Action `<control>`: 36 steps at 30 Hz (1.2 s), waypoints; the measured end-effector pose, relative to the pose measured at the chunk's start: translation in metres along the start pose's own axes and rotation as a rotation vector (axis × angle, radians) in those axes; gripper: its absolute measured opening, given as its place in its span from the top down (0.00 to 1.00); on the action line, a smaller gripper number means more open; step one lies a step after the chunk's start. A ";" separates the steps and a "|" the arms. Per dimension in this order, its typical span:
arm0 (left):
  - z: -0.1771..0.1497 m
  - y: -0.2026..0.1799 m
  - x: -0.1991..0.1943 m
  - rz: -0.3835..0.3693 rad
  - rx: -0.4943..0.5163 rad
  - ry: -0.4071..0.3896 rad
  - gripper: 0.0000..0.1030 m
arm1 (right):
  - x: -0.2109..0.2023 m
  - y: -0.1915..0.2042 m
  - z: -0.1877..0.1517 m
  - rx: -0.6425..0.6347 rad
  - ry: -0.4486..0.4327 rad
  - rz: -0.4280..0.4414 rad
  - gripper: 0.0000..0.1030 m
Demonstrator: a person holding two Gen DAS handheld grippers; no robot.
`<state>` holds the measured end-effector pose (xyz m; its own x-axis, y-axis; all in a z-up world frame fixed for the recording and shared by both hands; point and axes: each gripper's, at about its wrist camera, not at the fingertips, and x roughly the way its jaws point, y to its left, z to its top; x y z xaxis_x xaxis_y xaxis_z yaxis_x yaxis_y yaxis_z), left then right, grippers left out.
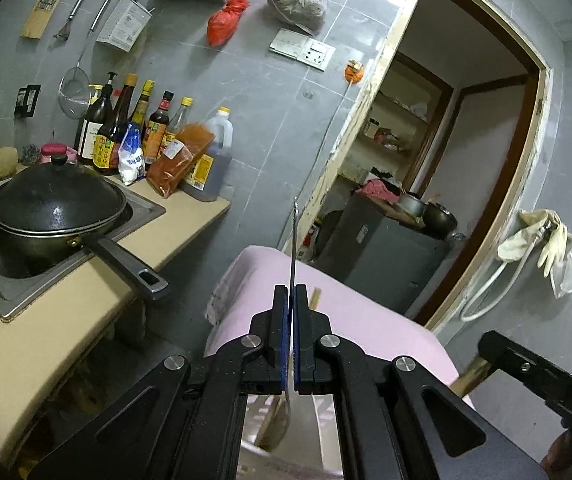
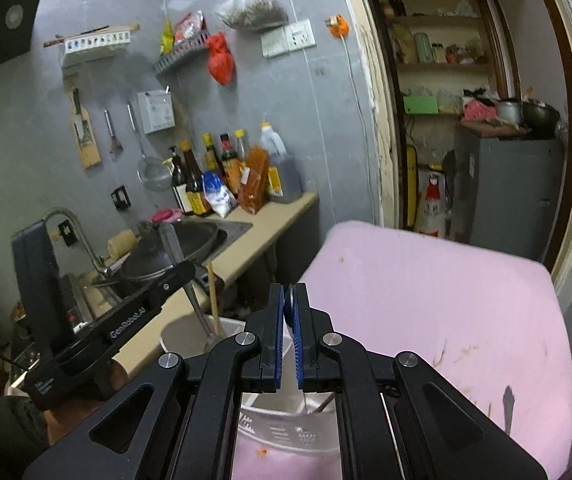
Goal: Organize utensils
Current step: 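Lower both utensils into the caddy and open both tools, then grasp another silver spoon with the left tool while the right tool grasps the silver fork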
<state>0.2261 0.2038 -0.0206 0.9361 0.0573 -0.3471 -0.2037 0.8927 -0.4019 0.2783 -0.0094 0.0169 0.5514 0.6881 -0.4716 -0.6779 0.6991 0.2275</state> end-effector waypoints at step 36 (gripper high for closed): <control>0.006 -0.121 -0.051 -0.096 0.288 -0.052 0.07 | -0.131 -0.061 -0.005 0.027 -0.310 -0.303 0.00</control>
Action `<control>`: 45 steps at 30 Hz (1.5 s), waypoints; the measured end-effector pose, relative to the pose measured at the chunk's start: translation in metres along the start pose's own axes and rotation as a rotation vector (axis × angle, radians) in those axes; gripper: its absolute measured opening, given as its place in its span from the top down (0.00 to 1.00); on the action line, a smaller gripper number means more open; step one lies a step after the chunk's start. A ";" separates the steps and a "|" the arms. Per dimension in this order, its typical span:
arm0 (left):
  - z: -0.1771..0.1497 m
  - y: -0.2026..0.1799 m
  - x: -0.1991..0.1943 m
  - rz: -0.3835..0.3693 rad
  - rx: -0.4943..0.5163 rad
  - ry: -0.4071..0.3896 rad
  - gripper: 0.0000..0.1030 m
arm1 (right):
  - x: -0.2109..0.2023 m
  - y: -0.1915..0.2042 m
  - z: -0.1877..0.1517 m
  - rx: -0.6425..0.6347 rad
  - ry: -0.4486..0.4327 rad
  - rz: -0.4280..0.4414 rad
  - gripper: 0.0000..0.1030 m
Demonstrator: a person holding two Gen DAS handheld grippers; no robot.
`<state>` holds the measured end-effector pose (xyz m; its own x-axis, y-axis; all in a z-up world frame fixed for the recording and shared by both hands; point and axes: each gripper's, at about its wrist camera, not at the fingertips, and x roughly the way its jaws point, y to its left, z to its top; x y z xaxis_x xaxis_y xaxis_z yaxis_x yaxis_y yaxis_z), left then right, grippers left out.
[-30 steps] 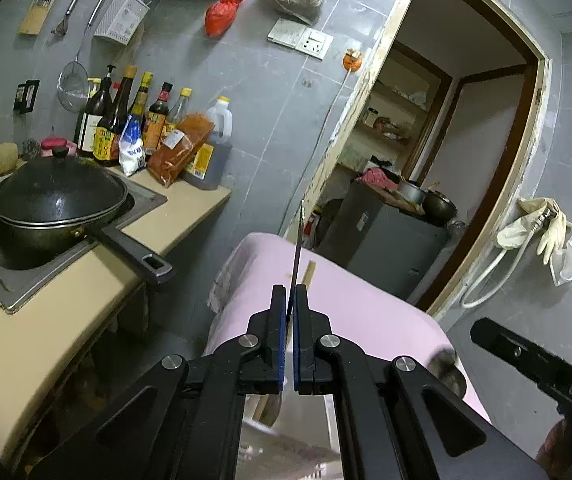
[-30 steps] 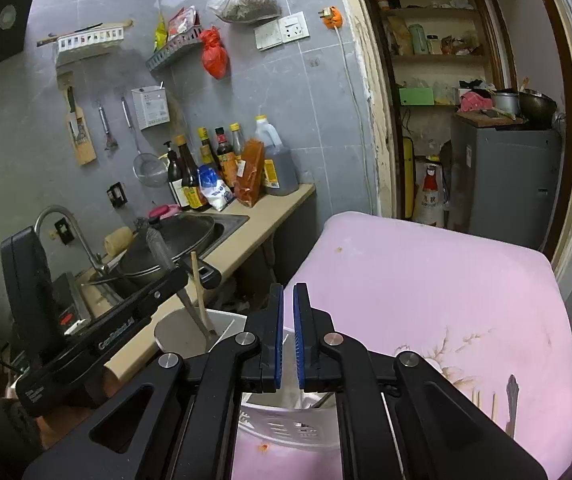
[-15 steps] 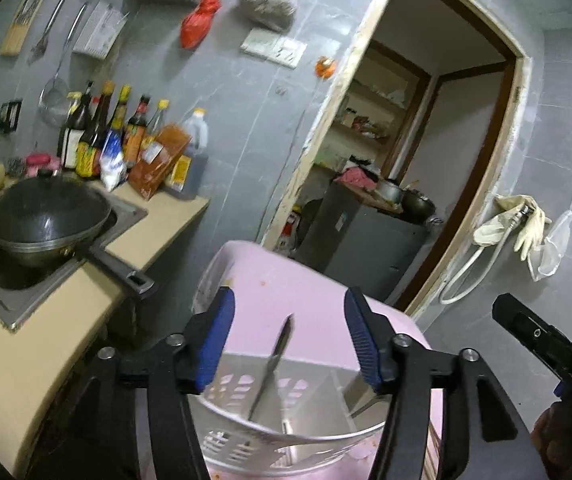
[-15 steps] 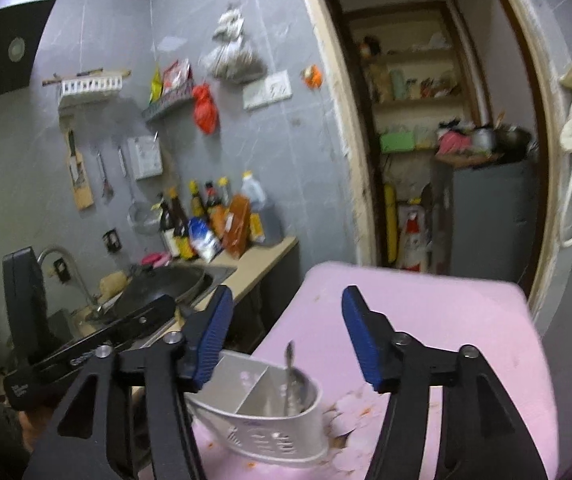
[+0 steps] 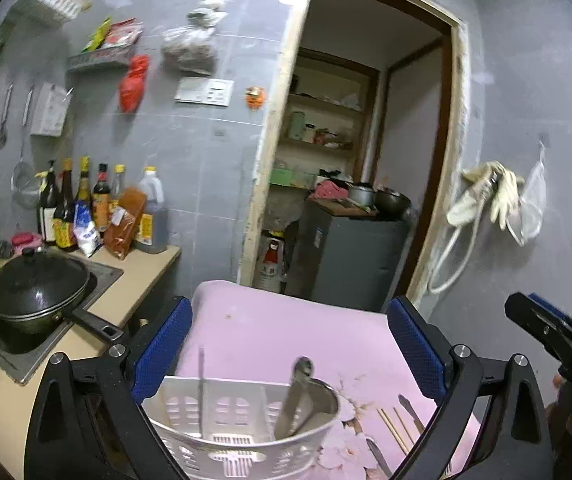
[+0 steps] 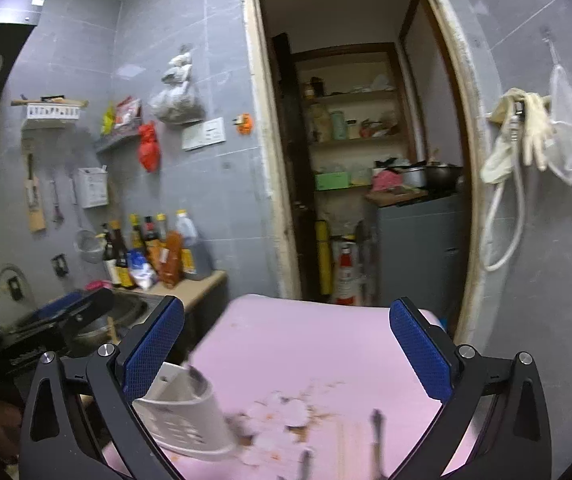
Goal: Organize utensils
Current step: 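Grasp another silver spoon with the left tool while the right tool grasps the silver fork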
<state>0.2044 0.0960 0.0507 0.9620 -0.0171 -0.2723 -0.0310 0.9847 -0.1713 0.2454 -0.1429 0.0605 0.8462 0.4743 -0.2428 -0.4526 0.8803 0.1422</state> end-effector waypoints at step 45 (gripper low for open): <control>-0.181 -0.089 0.139 -0.110 -0.135 0.791 0.71 | 0.046 -0.117 -0.159 0.000 0.622 0.096 0.46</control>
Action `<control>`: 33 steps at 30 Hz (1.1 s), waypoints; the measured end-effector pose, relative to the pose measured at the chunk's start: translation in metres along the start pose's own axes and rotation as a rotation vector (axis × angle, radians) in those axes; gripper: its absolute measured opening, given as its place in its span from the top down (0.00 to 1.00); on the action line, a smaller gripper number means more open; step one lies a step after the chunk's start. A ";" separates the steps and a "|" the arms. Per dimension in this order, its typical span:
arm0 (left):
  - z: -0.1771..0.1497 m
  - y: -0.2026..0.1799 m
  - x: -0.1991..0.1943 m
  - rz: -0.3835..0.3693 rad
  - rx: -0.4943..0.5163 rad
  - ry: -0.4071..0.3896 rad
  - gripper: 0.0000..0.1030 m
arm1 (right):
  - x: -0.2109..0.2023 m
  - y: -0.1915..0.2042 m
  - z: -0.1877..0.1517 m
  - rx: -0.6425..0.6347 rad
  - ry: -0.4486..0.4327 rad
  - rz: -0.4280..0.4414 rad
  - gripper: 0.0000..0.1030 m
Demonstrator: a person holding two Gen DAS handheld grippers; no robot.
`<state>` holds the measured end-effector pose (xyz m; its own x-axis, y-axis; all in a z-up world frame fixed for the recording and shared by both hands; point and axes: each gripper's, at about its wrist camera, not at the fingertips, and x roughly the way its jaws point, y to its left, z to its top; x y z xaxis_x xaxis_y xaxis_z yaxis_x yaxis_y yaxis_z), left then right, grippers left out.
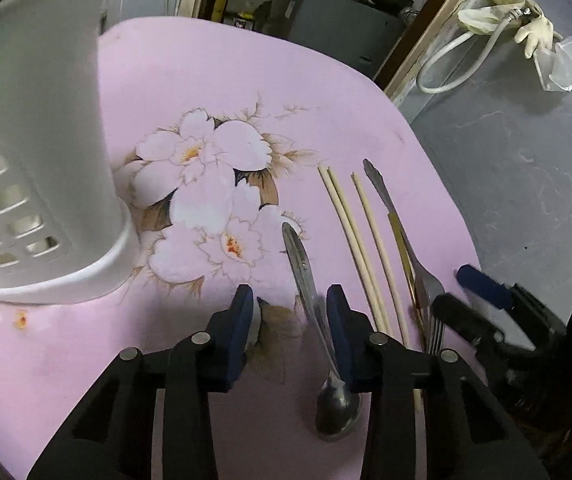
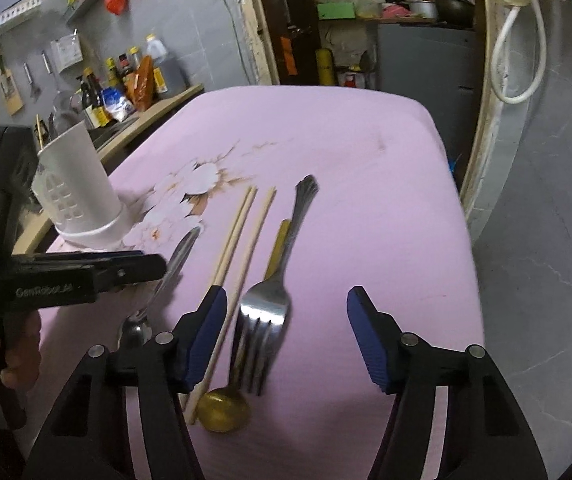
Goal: Organize utensils
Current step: 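Grasp another silver spoon with the left tool while the right tool grasps the silver fork, then lift the spoon with the left tool while the right tool lifts the fork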
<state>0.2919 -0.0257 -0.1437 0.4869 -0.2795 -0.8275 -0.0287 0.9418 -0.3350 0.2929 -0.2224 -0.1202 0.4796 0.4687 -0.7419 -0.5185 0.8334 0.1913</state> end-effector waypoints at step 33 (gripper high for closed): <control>-0.003 0.014 -0.019 -0.005 0.016 0.100 0.90 | -0.012 -0.015 -0.011 0.035 0.084 -0.028 0.69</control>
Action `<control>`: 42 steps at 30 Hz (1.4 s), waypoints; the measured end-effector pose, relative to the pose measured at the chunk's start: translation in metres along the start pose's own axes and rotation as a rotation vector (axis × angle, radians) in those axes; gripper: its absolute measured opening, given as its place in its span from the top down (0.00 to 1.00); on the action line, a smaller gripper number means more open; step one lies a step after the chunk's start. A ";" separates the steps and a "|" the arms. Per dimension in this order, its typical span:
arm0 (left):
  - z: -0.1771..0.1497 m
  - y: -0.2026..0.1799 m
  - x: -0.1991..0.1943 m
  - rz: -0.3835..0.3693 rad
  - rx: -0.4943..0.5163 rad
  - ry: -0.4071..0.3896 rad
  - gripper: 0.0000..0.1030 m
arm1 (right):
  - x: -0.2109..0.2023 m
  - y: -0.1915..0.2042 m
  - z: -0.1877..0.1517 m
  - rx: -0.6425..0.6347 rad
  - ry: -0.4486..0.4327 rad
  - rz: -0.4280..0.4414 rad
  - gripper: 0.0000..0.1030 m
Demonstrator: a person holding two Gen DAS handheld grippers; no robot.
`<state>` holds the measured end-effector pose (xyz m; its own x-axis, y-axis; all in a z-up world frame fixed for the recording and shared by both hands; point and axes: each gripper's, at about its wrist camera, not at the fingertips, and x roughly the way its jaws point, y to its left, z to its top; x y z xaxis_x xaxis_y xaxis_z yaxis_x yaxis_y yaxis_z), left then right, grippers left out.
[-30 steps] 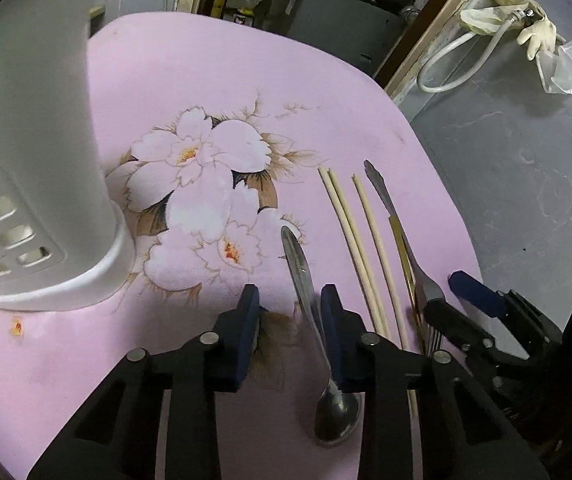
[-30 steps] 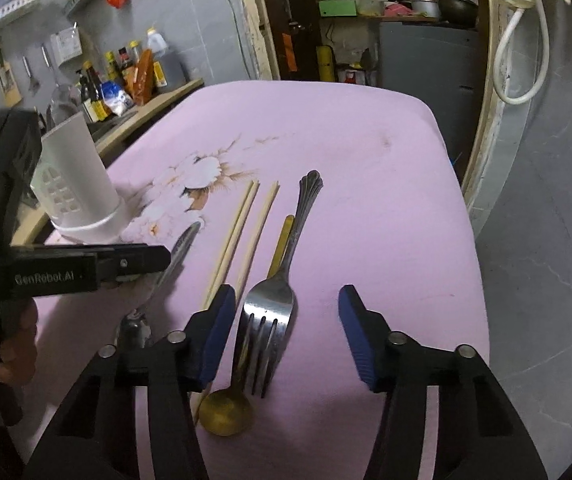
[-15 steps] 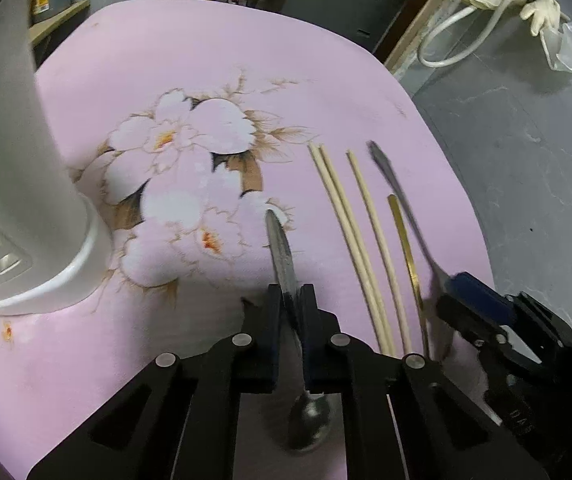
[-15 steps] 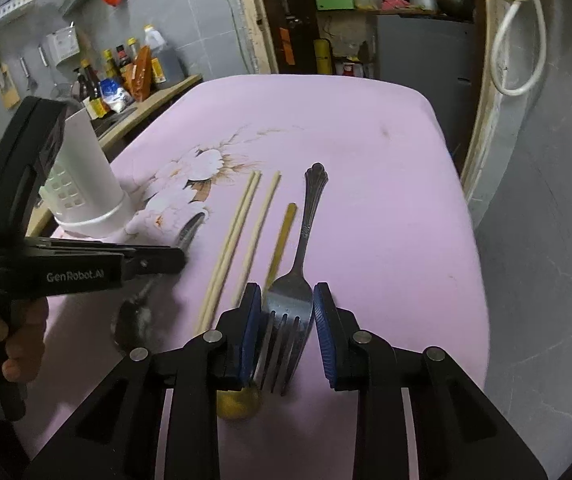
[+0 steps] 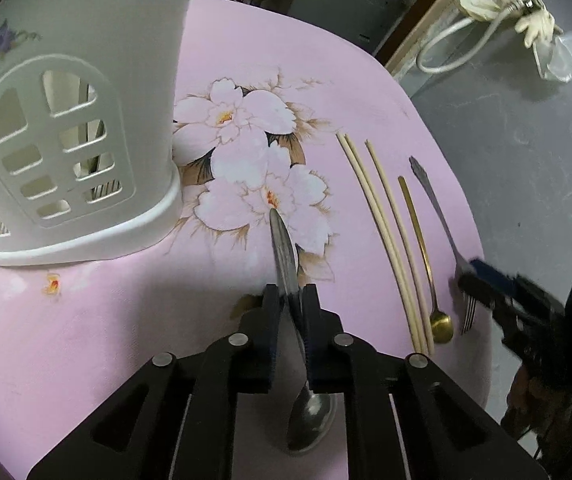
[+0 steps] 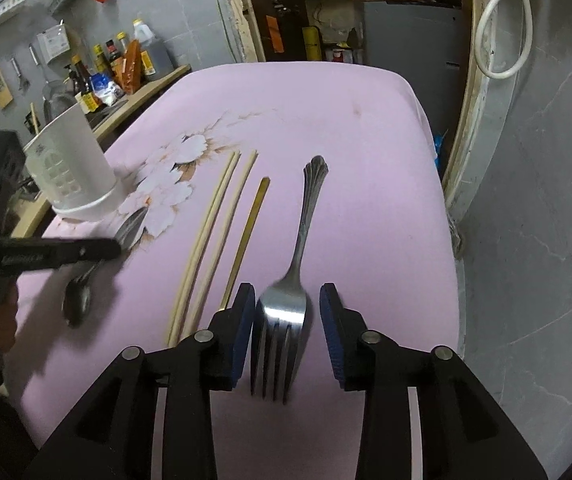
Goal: Organize utensils
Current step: 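Lift the spoon with the left tool while the right tool lifts the fork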
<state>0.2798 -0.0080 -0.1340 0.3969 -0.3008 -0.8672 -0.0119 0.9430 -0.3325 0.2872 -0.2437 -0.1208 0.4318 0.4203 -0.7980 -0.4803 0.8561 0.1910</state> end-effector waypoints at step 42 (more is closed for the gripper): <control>-0.026 -0.010 -0.036 0.018 -0.015 -0.070 1.00 | 0.009 0.009 0.017 0.002 0.061 -0.071 0.97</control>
<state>0.2417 -0.0101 -0.1089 0.4600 -0.2723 -0.8451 -0.0332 0.9459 -0.3229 0.2999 -0.2269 -0.1164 0.4173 0.3391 -0.8431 -0.4484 0.8838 0.1335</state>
